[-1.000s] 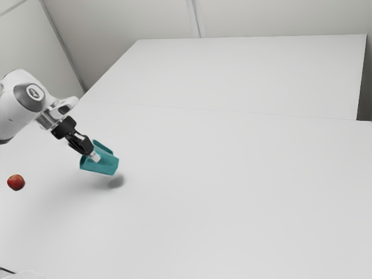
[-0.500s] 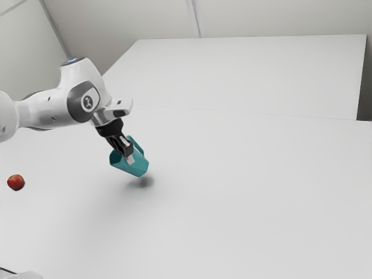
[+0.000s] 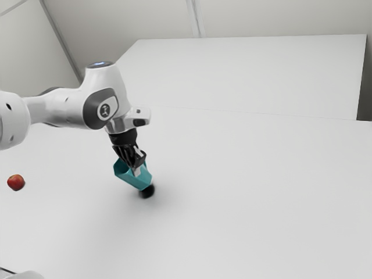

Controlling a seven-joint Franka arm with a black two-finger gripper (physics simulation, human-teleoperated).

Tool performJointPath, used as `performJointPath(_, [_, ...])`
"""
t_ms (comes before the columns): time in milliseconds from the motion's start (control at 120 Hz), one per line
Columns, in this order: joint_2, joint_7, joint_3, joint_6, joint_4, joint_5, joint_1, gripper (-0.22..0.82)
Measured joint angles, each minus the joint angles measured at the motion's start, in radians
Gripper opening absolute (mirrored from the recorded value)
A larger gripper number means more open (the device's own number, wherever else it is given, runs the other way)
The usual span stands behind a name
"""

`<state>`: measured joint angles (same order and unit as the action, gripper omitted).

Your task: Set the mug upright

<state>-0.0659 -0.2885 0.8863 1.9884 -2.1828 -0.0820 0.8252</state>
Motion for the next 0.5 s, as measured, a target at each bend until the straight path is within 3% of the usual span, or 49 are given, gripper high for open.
performJointPath(500, [0.081, 0.158, 0.007, 0.006, -0.014, 0.051, -0.042, -0.18])
